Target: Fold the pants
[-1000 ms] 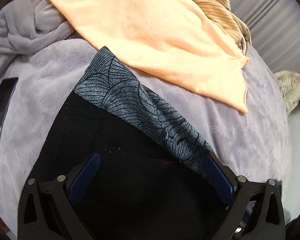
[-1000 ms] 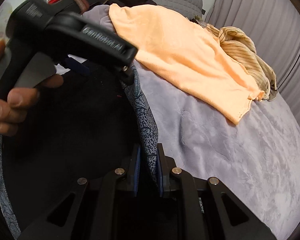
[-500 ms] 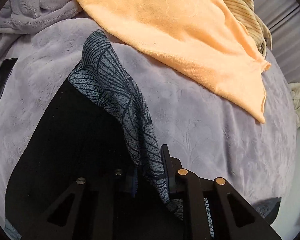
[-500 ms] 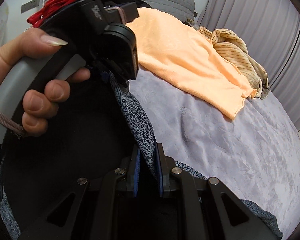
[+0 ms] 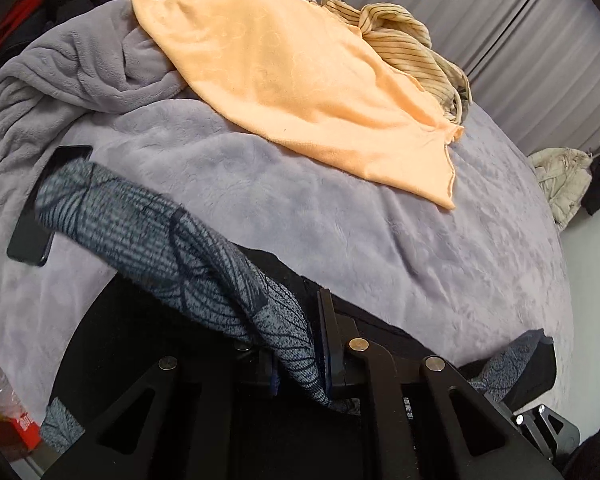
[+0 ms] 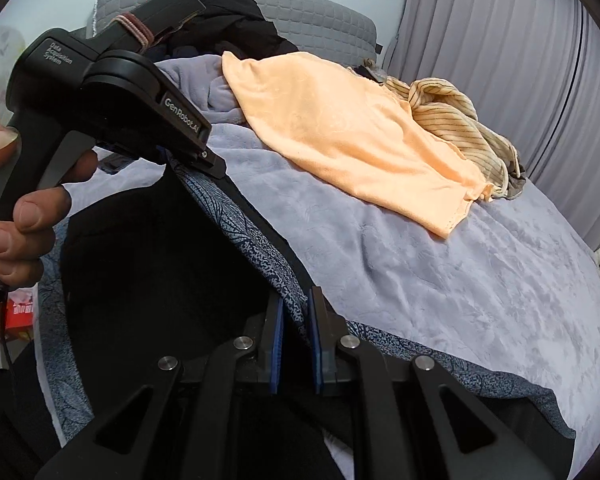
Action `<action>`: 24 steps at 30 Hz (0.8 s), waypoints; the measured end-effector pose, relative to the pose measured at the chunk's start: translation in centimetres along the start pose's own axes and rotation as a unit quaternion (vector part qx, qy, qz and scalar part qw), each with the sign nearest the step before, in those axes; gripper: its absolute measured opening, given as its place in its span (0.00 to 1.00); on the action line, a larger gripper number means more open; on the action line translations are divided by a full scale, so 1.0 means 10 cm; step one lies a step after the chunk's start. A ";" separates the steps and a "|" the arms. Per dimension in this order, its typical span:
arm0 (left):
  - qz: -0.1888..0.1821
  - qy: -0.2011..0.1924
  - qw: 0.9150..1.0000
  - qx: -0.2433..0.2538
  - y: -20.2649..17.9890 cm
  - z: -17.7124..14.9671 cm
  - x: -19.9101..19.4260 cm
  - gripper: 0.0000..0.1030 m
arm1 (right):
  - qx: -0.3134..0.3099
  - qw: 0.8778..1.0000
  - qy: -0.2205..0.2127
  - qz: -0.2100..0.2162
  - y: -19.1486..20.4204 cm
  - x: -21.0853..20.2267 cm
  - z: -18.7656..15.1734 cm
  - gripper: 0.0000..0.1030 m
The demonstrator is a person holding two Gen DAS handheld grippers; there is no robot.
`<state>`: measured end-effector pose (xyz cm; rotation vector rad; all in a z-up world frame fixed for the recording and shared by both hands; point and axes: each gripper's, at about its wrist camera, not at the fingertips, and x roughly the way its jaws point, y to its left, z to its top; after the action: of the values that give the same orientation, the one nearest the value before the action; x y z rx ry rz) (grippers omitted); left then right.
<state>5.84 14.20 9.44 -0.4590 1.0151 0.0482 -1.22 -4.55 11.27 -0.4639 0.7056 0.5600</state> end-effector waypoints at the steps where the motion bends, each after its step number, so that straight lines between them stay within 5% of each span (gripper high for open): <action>1: -0.005 -0.001 1.000 0.001 0.05 -0.09 -0.07 0.15 | -0.001 1.000 0.000 -0.001 0.05 -0.03 -0.03 0.13; 14: -0.034 0.000 0.999 -0.009 0.54 -0.89 -0.44 0.15 | -0.013 1.000 0.005 0.011 0.81 -0.46 -0.49 0.13; 24: -0.030 0.018 0.999 -0.032 1.11 -1.26 -0.50 0.16 | -0.054 0.994 0.032 0.084 1.40 -0.48 -0.73 0.12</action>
<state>-9.79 20.17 4.10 -0.5506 1.0369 0.0186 -16.35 0.39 6.87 -0.5286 0.7830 0.7464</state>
